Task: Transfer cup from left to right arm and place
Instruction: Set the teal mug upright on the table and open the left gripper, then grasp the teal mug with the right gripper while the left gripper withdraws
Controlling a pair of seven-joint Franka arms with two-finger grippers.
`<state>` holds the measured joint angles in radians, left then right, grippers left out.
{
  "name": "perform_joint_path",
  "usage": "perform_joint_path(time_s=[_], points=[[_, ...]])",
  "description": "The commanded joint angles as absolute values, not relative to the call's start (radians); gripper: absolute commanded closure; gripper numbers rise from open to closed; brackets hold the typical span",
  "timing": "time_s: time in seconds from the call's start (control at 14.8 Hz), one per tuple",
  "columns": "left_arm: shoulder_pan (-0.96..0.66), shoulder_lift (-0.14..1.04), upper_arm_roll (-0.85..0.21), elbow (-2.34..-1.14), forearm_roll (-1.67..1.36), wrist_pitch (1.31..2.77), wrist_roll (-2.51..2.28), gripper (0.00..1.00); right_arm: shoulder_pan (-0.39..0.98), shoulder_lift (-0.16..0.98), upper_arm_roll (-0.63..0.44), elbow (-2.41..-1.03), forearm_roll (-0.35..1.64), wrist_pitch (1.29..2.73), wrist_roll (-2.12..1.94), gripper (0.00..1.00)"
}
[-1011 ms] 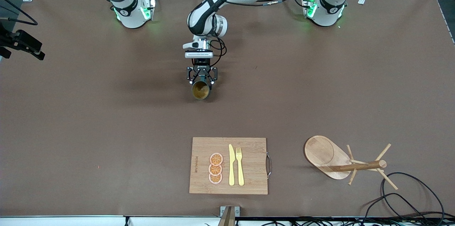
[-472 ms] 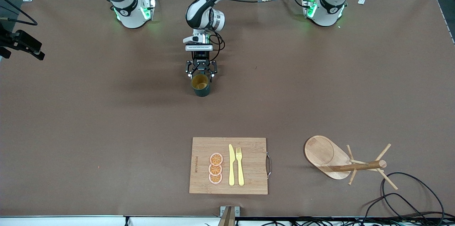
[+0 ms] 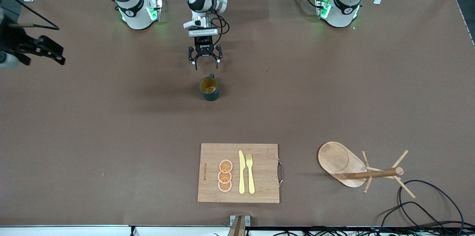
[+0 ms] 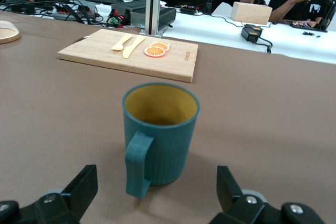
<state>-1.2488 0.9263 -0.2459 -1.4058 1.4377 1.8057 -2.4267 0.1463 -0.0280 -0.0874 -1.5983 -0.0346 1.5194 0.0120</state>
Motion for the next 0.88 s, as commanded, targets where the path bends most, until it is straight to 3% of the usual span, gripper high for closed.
perform_joint_path(time_s=[0.0,0.34,0.81], points=[[-1.246,0.838,-0.255,-1.420,1.343,1.786,-2.408,0.00,0.192,0.048,-0.092,-1.586,-0.025,1.476,0.003,0.00],[-1.207,0.651,-0.242,-1.425,1.080,1.759,-2.221,0.00,0.245,0.170,-0.092,-1.546,-0.014,1.508,0.006,0.00],[-0.959,0.437,-0.245,-1.424,0.754,1.761,-1.962,0.00,0.294,0.265,-0.091,-1.623,0.156,1.652,0.122,0.00]])
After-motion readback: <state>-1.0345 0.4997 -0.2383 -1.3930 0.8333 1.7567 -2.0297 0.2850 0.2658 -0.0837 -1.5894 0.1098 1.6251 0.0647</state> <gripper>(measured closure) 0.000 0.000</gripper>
